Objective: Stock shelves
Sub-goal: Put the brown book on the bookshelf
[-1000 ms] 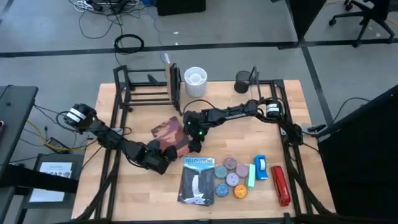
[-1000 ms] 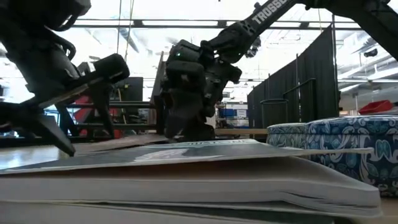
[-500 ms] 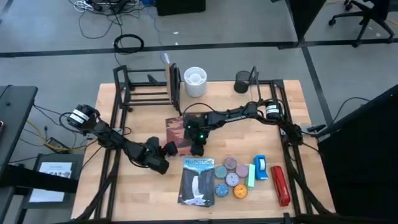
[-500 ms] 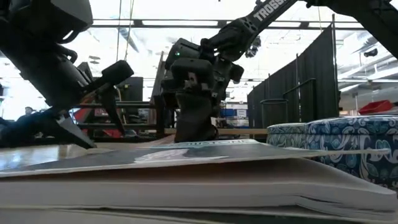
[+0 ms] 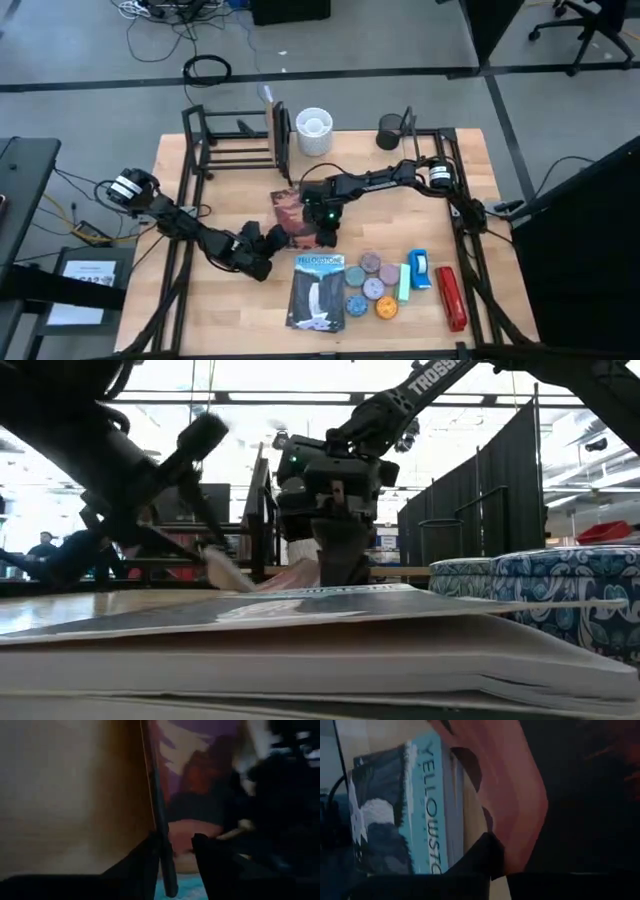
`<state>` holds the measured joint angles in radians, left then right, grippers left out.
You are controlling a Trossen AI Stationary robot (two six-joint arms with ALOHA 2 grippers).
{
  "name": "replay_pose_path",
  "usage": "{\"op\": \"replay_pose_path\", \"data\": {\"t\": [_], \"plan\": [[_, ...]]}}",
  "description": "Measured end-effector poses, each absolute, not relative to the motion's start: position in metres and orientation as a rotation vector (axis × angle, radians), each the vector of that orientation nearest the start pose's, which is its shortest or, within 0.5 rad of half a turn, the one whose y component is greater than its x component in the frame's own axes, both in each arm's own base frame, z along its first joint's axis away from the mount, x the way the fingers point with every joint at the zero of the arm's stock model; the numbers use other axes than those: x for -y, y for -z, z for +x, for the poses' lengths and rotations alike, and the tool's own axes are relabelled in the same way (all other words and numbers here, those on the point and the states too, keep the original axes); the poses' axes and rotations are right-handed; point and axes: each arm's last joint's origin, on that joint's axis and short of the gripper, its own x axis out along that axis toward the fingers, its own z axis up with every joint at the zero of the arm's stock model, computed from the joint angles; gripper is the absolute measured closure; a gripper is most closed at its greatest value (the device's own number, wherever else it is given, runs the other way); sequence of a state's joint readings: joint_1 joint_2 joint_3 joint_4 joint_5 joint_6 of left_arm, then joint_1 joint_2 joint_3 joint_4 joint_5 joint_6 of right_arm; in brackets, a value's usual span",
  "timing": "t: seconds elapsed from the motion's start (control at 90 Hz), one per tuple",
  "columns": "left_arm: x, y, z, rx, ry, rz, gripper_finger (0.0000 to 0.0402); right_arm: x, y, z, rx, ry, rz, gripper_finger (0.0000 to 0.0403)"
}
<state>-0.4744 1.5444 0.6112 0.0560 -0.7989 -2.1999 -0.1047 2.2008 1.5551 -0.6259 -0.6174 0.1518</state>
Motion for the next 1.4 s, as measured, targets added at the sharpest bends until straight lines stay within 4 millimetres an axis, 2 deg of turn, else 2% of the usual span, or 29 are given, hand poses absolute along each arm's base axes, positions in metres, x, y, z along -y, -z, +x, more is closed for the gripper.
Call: {"op": "replay_pose_path", "data": {"t": [0.267,0.389,0.689,0.756,0.856,0.989,1.144,1.278,1.4], "plan": [[0.099,-0.129,0.238,-0.067,-0.783,-1.648,0.032,0.028,-0.149,0.43,-1.195,-0.413,0.496,0.0403],[0.098,-0.125,0.234,-0.044,-0.725,-1.686,0.032,0.027,-0.158,0.431,-1.137,-0.501,0.473,0.0402],[0.094,-0.123,0.231,-0.017,-0.661,-1.666,0.0323,0.026,-0.16,0.431,-1.117,-0.526,0.475,0.0402],[0.093,-0.122,0.231,-0.033,-0.661,-1.669,0.034,0.026,-0.161,0.431,-1.117,-0.527,0.476,0.0402],[0.093,-0.121,0.231,-0.072,-0.658,-1.647,0.0388,0.026,-0.161,0.431,-1.118,-0.527,0.477,0.0402],[0.095,-0.122,0.233,-0.138,-0.647,-1.634,0.04,0.026,-0.166,0.43,-1.115,-0.528,0.476,0.0402],[0.098,-0.124,0.236,-0.195,-0.644,-1.632,0.0401,0.026,-0.171,0.424,-1.152,-0.498,0.476,0.0402],[0.1,-0.125,0.237,-0.231,-0.641,-1.632,0.0401,0.029,-0.166,0.42,-1.234,-0.365,0.468,0.0402],[0.1,-0.125,0.237,-0.232,-0.638,-1.632,0.0401,0.037,-0.164,0.417,-1.272,-0.288,0.485,0.0376]]}}
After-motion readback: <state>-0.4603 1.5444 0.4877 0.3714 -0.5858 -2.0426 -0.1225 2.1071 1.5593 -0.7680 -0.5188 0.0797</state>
